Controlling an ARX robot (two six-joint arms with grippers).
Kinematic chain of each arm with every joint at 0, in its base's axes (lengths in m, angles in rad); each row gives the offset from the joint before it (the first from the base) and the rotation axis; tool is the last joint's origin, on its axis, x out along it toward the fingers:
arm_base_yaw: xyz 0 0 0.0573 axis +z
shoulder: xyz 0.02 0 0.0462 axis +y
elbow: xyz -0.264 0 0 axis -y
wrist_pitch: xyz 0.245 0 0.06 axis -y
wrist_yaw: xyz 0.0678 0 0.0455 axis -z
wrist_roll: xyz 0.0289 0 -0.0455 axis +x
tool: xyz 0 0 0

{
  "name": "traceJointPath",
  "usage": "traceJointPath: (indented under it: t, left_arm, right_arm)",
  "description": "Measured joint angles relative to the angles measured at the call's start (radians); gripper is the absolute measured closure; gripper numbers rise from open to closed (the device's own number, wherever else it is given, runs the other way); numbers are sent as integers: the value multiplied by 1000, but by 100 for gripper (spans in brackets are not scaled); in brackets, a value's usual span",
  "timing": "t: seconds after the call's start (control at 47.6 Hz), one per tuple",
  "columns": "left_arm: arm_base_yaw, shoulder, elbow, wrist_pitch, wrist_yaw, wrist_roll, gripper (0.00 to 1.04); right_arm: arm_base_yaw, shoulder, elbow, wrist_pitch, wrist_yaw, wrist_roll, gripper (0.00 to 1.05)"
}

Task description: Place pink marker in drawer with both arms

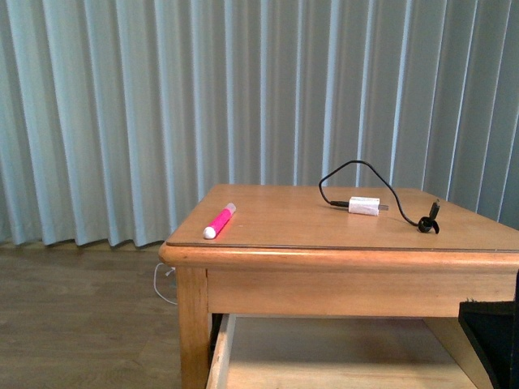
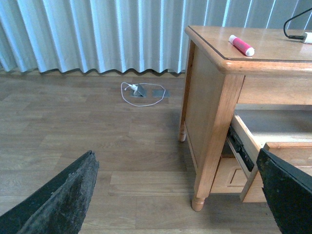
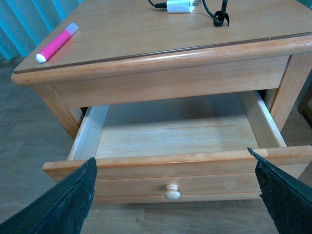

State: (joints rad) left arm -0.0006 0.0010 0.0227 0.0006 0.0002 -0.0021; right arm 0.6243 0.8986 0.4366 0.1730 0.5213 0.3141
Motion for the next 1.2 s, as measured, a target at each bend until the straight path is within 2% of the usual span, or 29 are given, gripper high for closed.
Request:
traceJointPath:
  t: [0.42, 0.588, 0.714, 0.945, 1.113, 1.197]
  left_arm:
    - [0, 0, 0, 0, 0, 0, 6]
    - [-87, 69, 10, 31, -159, -35, 6]
    - [-177, 271, 97, 159, -209, -34, 6]
    - [-273, 752, 346, 454, -251, -10, 6]
    - [-302, 1075, 547, 517, -256, -11, 6]
    - [-317, 1242, 667, 499, -263, -23, 6]
  right_arm:
    - [0, 0, 0, 0, 0, 0, 8]
    - [0, 0, 0, 0, 0, 0, 8]
    - [0, 0, 0, 0, 0, 0, 8]
    - [0, 0, 0, 0, 0, 0, 8]
    - [0, 0, 0, 0, 0, 0, 8]
    - [0, 0, 0, 0, 0, 0, 8]
